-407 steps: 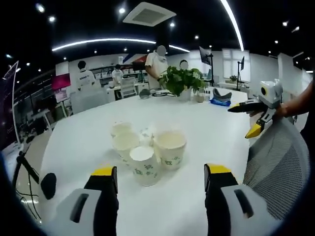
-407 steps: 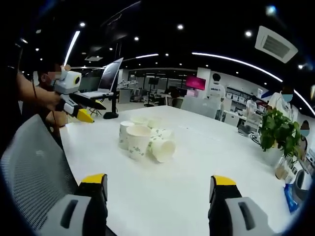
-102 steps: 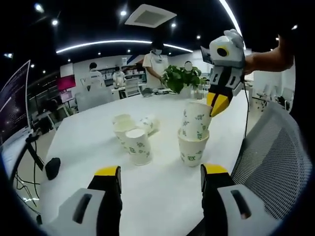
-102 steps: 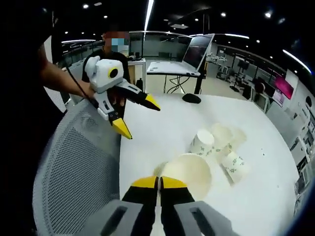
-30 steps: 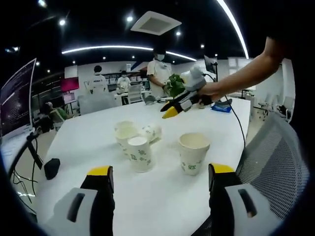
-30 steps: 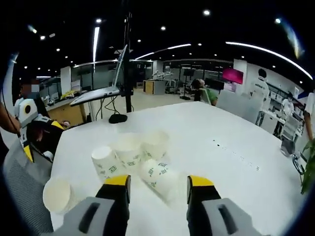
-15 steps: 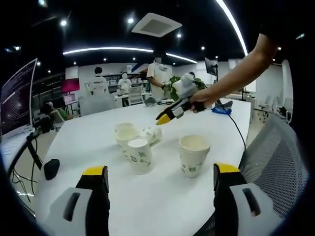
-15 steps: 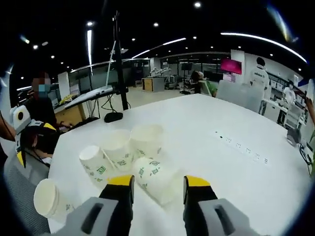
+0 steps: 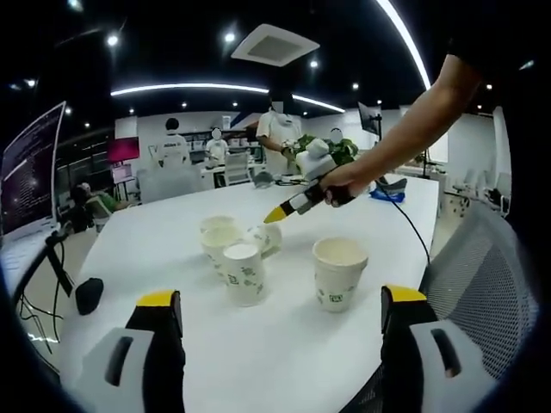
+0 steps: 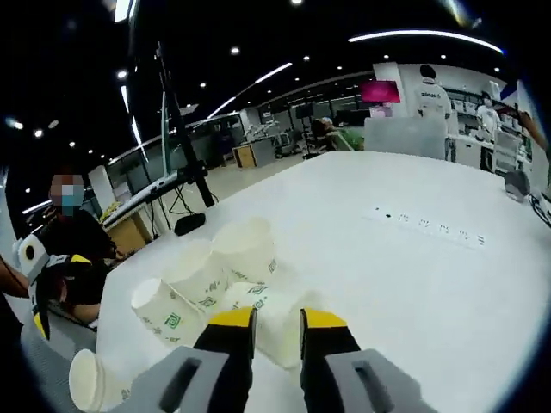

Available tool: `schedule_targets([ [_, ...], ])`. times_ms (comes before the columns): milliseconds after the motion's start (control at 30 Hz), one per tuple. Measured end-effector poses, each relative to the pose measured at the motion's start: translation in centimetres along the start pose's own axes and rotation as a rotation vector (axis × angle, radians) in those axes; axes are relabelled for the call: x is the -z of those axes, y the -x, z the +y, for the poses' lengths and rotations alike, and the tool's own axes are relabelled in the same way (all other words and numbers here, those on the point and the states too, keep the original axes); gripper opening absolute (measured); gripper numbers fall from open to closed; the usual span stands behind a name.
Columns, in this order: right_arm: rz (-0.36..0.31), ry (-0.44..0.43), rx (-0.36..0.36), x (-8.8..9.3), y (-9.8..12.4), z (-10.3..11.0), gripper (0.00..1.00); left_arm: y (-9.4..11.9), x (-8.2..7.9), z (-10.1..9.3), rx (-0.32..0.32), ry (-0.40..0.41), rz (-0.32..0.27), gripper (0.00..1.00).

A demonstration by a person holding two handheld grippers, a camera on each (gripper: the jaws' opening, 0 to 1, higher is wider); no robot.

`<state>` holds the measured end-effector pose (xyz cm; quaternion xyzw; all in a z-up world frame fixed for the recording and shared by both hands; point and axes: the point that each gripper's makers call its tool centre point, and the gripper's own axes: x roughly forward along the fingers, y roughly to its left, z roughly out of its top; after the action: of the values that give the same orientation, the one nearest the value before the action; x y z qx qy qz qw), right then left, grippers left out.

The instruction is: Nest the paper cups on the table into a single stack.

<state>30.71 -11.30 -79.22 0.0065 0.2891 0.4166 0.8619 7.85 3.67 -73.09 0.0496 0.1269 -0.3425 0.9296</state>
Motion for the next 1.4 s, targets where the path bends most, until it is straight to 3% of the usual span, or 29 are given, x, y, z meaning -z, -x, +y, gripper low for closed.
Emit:
schedule_targets([
  [200, -0.019, -0.087, -0.014, 0.3, -0.6, 0.2, 0.17, -0.1, 0.2, -0.1, 0.006, -0.002, 0.013, 0.95],
  [400, -0.020, -0.134, -0.062, 0.4, -0.3, 1.3, 0.09, 0.0, 0.5, 0.0, 0.010, 0.000, 0.017, 0.94],
  [767, -0.109, -0.230, -0.088, -0.2, 1.3, 2.4, 0.00, 0.1, 0.3, 0.3, -0.001, -0.005, 0.006, 0.93],
  [900, -0.126, -0.215, -0.090, -0.3, 1.8, 2.5, 0.00, 0.1, 0.4, 0.1, 0.008, -0.015, 0.011, 0.93],
  [1033, -0.151, -0.189, -0.092, -1.1, 3.5, 3.1, 0.00, 0.0, 0.4, -0.1, 0.013, -0.020, 0.017, 0.93],
  [1133, -0.145, -0.117, -0.043, -1.5, 4.7, 2.9, 0.00, 0.0, 0.5, -0.1, 0.012, -0.025, 0.023, 0.93],
  [1200, -0.163, -0.113, -0.058, -2.0, 5.8, 3.9, 0.00, 0.0, 0.5, -0.1, 0.010, -0.024, 0.022, 0.93],
  [1400, -0.126, -0.019, -0.049, -1.8, 8.2, 4.7, 0.00, 0.0, 0.4, -0.2, 0.011, -0.027, 0.021, 0.92],
])
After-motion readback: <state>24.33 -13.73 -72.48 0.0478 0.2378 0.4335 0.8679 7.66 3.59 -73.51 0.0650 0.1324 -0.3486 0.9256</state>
